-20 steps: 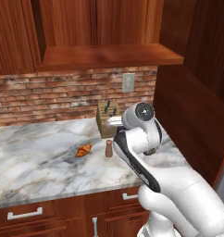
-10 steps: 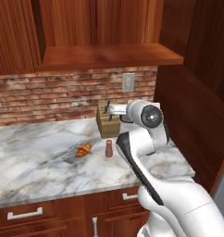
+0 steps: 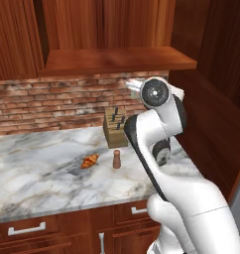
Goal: There are various items on the counter. Only move the condiments/shakers into the cabinet.
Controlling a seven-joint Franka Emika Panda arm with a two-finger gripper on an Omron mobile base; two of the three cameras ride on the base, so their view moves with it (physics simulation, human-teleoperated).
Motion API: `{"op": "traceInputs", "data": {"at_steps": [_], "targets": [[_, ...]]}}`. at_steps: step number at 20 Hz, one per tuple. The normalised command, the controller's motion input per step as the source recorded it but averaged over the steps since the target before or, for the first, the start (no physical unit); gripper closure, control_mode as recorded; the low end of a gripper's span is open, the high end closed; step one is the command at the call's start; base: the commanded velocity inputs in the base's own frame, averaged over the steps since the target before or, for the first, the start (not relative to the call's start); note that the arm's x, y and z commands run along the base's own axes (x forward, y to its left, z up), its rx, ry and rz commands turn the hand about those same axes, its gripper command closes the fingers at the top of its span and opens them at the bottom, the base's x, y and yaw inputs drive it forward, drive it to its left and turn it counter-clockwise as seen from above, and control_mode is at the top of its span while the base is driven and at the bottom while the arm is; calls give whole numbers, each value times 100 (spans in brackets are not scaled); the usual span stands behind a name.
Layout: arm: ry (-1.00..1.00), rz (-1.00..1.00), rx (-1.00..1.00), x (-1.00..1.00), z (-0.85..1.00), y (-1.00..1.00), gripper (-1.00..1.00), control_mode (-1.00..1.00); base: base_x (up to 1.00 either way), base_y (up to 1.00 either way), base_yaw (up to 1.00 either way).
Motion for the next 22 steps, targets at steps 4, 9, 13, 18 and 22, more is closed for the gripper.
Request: {"op": "traceInputs", "data": {"at_steps": [4,9,13,18,22], "targets": [[3,-36,30,-14,100,-44,100,-100,0,0,0],[-5,-8,19,-11,60,-23,100,-100,0,0,0],[-9,14,0,-16,1,0,100,-100,0,0,0],[-21,53,-4,-24,20,0,100,-100,0,0,0],[-30,55,-8,-14,38,0,100,-100,0,0,0]]}}
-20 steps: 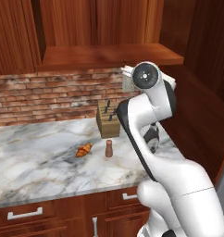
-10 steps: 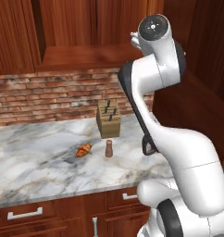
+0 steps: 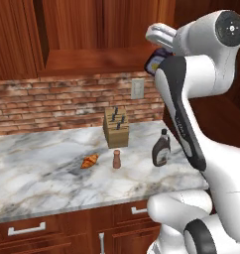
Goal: There are various items on the counter. Only move the condiments/shakers into the cabinet.
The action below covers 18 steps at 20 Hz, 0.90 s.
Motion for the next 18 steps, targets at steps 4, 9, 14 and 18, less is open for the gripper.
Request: {"op": "traceInputs", "data": {"at_steps": [4,9,14,18], "targets": [[-20,10,-5,-8,9,0,100,-100,0,0,0],[-17,5,-25,-1,-9,23,100,-100,0,0,0],[-1,0,-29,1,2,42,100,-100,0,0,0],[3,0,-20,0,1,18,100,-100,0,0,0]]}}
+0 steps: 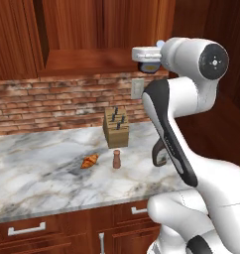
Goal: There are various items on the counter. Only move the condiments/shakers into the cabinet.
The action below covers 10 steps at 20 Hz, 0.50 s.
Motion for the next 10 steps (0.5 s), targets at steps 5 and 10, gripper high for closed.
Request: {"op": "traceInputs", "data": {"at_steps": [5,10], "targets": [[-1,1,0,0,2,-2,100,-100,0,0,0],[-10,8,0,8,0,-23,100,-100,0,0,0]]}}
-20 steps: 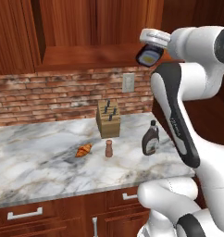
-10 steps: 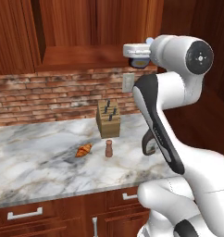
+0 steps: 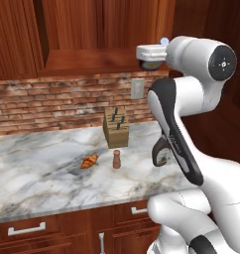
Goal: There are various items on the counter. Only move the condiments/shakers into the cabinet.
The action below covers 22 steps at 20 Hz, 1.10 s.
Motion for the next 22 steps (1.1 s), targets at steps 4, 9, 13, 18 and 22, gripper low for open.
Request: {"op": "traceInputs", "data": {"at_steps": [4,9,13,18,22], "targets": [[-7,8,0,22,0,-23,100,-100,0,0,0],[0,0,0,39,1,-2,100,-100,0,0,0],[2,0,0,46,5,0,100,-100,0,0,0],[2,0,-3,46,0,0,100,-100,0,0,0],[-2,0,-14,26,-2,0,100,-100,0,0,0]]}}
